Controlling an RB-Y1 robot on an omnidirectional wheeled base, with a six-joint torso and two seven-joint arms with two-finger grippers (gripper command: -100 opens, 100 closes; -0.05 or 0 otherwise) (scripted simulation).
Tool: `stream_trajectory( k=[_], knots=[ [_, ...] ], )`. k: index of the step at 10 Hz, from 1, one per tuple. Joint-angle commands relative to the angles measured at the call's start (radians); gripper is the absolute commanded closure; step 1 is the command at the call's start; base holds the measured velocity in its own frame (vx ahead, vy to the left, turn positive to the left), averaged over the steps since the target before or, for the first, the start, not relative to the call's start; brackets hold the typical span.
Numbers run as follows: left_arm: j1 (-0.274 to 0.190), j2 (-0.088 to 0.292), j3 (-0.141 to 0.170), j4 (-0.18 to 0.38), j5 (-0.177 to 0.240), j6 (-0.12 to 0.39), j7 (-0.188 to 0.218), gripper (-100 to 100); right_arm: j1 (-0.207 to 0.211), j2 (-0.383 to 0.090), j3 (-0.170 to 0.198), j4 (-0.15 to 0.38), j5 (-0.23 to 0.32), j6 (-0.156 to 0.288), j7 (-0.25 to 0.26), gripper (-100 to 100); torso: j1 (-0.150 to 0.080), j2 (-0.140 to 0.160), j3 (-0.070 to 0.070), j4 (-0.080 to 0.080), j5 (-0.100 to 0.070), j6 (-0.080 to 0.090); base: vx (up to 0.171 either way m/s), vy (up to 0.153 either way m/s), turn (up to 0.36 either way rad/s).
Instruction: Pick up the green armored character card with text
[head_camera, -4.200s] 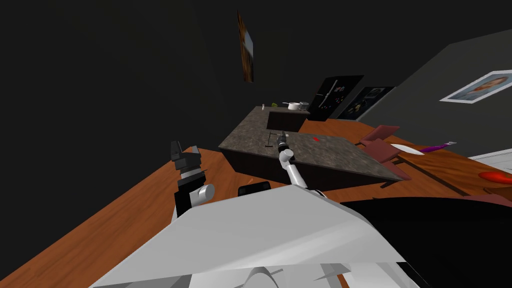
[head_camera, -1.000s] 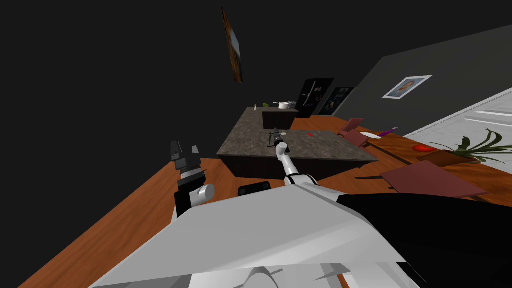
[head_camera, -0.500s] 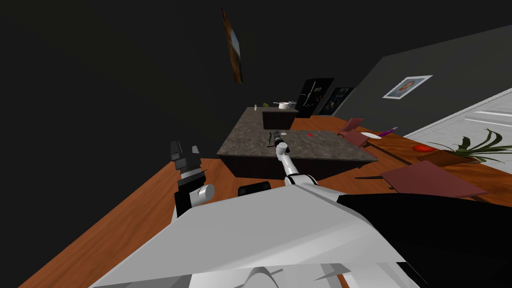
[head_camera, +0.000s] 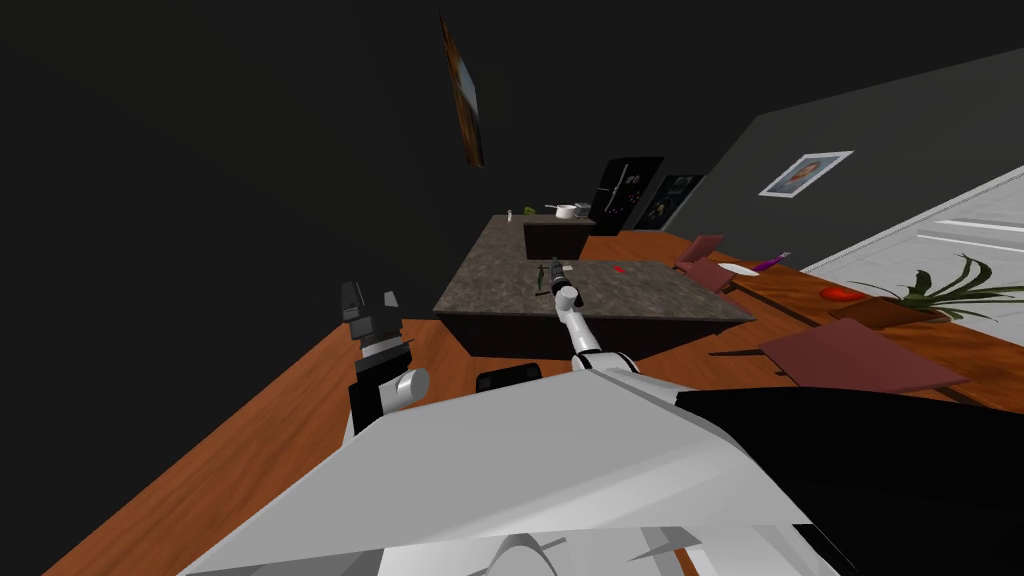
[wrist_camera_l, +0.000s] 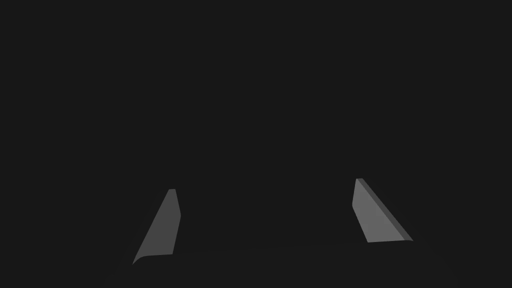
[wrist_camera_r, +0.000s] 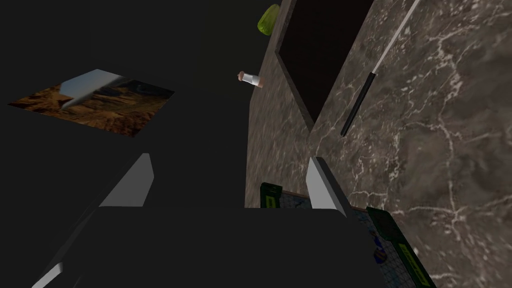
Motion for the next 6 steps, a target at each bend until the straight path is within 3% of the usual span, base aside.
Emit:
stream_trajectory(
  k=[1,2,4,6],
  knots=[
    [0.0,0.0,0.0,0.0,0.0,0.0,0.0,0,0.032,-0.008,-0.018,-0.029,0.014,0.001,-0.002,-100,0.0,0.0,0.0,0.0,0.0,0.0,0.034,0.02,-0.066],
    [0.0,0.0,0.0,0.0,0.0,0.0,0.0,0,0.055,-0.015,-0.029,-0.049,0.032,-0.001,-0.019,-100,-0.001,0.0,0.0,0.0,0.0,0.001,0.069,0.04,-0.108],
    [0.0,0.0,0.0,0.0,0.0,0.0,0.0,0,0.055,-0.015,-0.029,-0.049,-0.006,-0.001,0.036,-100,0.001,-0.002,-0.001,0.0,0.0,0.0,0.047,0.034,-0.008],
    [0.0,0.0,0.0,0.0,0.0,0.0,0.0,0,0.055,-0.015,-0.029,-0.049,0.032,-0.001,-0.015,-100,-0.001,0.001,0.001,0.0,0.0,0.0,-0.003,-0.002,0.0]
  ],
)
